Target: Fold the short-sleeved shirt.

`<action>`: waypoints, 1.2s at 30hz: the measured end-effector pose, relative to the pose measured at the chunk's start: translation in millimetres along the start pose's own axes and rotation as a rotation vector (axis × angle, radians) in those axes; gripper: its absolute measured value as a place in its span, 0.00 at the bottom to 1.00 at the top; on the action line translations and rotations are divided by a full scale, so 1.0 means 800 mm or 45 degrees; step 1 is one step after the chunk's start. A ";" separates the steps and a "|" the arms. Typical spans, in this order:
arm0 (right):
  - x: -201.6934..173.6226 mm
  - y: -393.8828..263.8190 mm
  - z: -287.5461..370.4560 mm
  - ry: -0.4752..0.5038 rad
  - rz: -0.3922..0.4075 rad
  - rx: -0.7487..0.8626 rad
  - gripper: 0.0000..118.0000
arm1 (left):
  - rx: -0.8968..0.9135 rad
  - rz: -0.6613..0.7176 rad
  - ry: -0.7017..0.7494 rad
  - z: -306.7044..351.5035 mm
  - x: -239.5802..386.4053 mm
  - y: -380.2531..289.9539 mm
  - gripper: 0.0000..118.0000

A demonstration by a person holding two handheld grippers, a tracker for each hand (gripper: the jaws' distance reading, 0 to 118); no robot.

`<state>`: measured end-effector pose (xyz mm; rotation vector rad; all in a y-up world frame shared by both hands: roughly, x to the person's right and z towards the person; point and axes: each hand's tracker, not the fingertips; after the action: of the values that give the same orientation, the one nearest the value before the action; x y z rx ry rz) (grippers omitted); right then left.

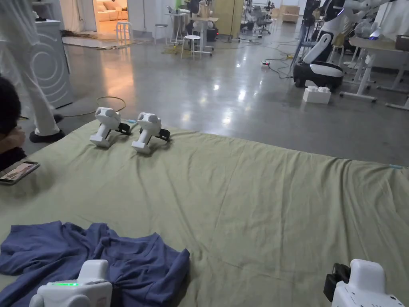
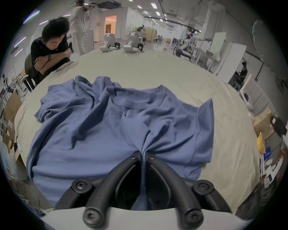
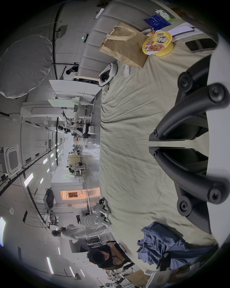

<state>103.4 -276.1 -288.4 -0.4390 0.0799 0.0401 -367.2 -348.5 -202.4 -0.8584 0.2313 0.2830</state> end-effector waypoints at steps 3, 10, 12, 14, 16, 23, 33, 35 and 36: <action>0.003 0.003 0.004 -0.006 -0.011 0.011 0.08 | 0.082 -0.060 0.015 0.012 -0.002 0.010 0.06; 0.013 0.012 0.010 -0.014 -0.037 0.036 0.08 | 0.379 -0.048 -0.004 0.080 0.009 0.056 0.06; 0.017 0.016 0.013 -0.020 -0.049 0.052 0.08 | 0.460 -0.059 -0.019 0.105 0.017 0.081 0.06; 0.023 0.021 0.018 -0.021 -0.066 0.069 0.08 | 0.537 -0.076 -0.037 0.124 0.025 0.105 0.06; 0.029 0.026 0.022 -0.027 -0.079 0.086 0.08 | 0.597 -0.099 -0.095 0.149 0.040 0.129 0.06; 0.061 0.045 0.045 -0.055 -0.108 0.167 0.08 | 0.748 -0.312 -0.293 0.206 0.140 0.203 0.06; 0.143 0.043 0.092 -0.168 -0.146 0.232 0.08 | 0.751 -0.636 -0.653 0.193 0.371 0.232 0.06; 0.162 0.037 0.099 -0.199 -0.146 0.228 0.08 | 0.677 -0.695 -0.721 0.172 0.419 0.221 0.06; 0.170 0.034 0.103 -0.214 -0.143 0.222 0.08 | 0.633 -0.718 -0.743 0.159 0.440 0.213 0.06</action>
<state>243.2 -213.7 -237.2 -0.2639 -0.1065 -0.0405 -83.0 -91.9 -352.8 -0.2958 -0.4690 -0.0639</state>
